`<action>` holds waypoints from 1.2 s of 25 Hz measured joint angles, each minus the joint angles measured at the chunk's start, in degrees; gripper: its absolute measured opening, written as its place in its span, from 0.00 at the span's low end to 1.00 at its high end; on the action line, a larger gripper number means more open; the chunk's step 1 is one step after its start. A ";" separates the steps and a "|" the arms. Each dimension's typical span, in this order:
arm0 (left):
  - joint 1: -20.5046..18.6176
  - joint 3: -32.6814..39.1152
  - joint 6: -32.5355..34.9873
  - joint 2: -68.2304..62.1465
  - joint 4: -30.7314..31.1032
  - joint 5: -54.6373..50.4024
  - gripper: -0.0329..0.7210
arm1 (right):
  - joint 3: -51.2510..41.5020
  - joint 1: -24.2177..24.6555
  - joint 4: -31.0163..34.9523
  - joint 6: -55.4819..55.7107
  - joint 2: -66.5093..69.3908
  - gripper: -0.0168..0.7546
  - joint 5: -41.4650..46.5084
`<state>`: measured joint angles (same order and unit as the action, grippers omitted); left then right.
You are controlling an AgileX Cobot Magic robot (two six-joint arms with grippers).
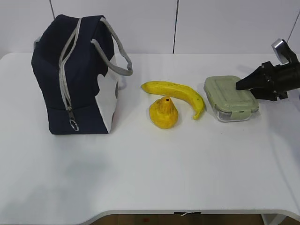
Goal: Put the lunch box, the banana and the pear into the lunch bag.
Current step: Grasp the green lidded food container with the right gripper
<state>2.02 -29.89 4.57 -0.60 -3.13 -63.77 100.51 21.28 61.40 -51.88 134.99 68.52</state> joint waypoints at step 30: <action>0.00 0.00 0.00 0.00 0.00 0.00 0.36 | 0.00 0.00 2.12 0.36 0.11 0.58 -0.35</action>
<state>2.02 -29.89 4.57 -0.60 -3.13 -63.77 100.51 21.28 63.52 -51.51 135.10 68.17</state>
